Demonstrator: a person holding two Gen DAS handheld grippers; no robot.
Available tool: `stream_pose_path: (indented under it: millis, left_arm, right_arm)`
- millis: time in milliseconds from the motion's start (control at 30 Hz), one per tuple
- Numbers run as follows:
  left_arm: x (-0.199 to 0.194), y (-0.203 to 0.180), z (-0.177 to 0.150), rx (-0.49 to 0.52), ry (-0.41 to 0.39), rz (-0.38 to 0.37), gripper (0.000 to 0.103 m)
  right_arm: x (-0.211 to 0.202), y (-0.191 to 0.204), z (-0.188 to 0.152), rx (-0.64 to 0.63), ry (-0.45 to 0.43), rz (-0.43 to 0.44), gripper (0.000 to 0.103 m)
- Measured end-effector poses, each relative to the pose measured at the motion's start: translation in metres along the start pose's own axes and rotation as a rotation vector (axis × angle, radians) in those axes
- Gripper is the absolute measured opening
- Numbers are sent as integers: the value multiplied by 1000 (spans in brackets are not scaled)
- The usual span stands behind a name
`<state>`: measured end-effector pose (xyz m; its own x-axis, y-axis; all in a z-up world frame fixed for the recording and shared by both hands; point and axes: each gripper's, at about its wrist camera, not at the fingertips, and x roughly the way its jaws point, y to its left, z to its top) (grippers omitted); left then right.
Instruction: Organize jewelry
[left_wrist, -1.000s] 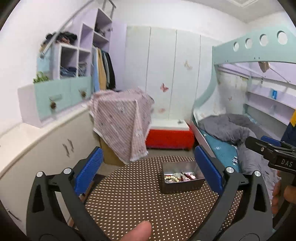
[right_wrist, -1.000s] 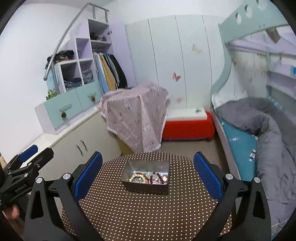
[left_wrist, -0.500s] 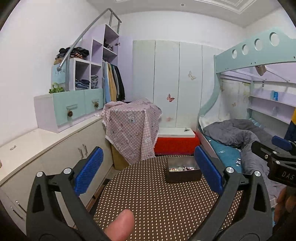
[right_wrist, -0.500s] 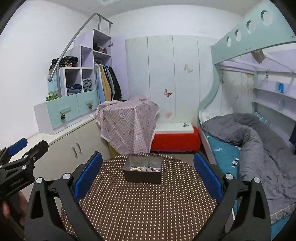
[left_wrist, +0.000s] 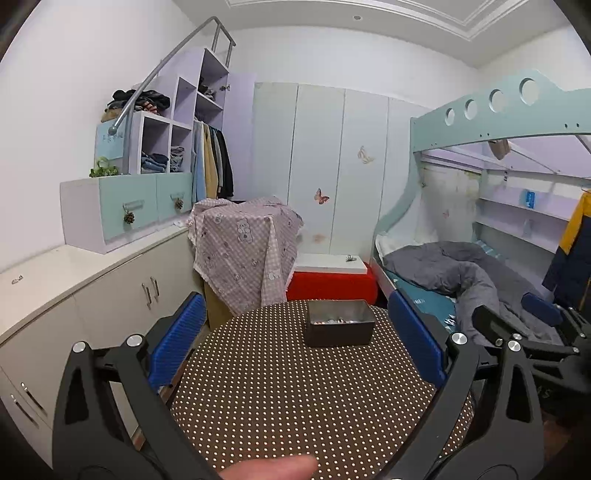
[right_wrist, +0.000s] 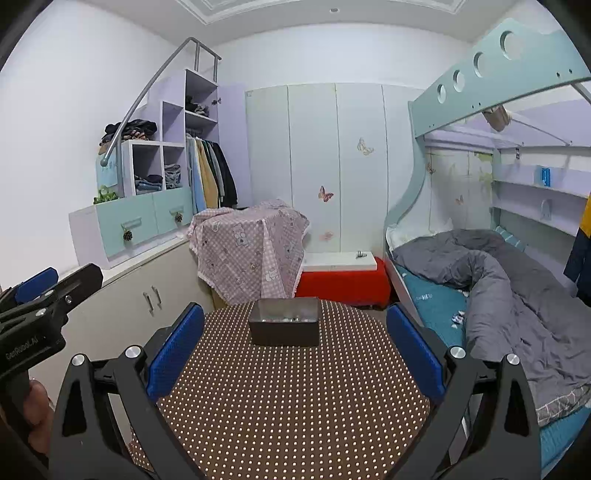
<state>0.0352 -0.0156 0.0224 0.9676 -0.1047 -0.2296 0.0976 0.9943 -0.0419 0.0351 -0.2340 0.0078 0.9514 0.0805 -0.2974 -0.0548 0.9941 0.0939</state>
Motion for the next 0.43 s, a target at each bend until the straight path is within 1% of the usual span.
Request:
stream_pose_path:
  millis: [133, 267, 433]
  left_arm:
    - [-1, -1, -4, 14, -6, 1, 97]
    - [-4, -8, -5, 40, -12, 27, 97]
    - [-10, -12, -5, 60, -35, 76, 97]
  right_arm:
    - [3, 0, -2, 3, 10, 4, 95]
    - [1, 2, -2, 1, 4, 8, 95]
    - [-4, 5, -1, -6, -12, 4, 95]
